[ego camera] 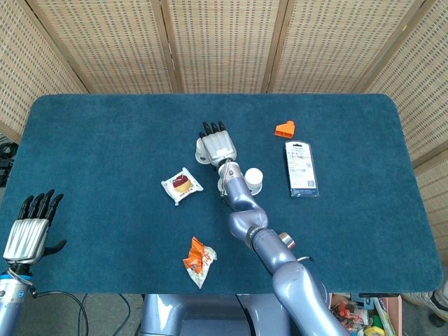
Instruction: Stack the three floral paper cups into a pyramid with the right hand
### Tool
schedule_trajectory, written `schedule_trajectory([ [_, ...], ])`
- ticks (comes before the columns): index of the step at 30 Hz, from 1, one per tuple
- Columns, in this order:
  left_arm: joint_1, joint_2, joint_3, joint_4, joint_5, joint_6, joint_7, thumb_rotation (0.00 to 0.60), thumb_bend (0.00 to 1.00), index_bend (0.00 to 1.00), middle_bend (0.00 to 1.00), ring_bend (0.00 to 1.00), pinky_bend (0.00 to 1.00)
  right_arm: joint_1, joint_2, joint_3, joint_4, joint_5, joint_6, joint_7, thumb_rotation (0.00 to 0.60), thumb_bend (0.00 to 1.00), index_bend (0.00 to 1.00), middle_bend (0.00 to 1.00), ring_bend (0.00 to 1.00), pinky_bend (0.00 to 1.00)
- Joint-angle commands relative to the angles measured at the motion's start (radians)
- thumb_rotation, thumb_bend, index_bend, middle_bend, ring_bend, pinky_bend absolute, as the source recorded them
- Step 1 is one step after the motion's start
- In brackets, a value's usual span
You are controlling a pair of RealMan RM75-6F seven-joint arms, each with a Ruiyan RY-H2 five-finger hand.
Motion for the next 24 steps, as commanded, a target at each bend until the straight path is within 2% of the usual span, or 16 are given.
schedule_trajectory([
  [1,-0.002,-0.001,0.002,0.000,0.000,-0.004,0.000,0.600,0.20,0.00,0.00,0.00,0.00,-0.003,-0.004,0.001,0.004,-0.015,0.004,0.018,0.600,0.04,0.23,0.00,0.00,0.00],
  [14,0.000,0.004,0.006,-0.003,0.006,0.001,-0.007,0.600,0.20,0.00,0.00,0.00,0.00,-0.009,-0.012,-0.008,-0.002,-0.084,0.073,0.097,0.600,0.04,0.47,0.02,0.00,0.00],
  [24,-0.002,0.004,0.009,-0.006,0.008,0.000,-0.007,0.600,0.20,0.00,0.00,0.00,0.00,-0.013,-0.009,-0.005,-0.001,-0.112,0.087,0.117,0.600,0.04,0.54,0.07,0.00,0.00],
])
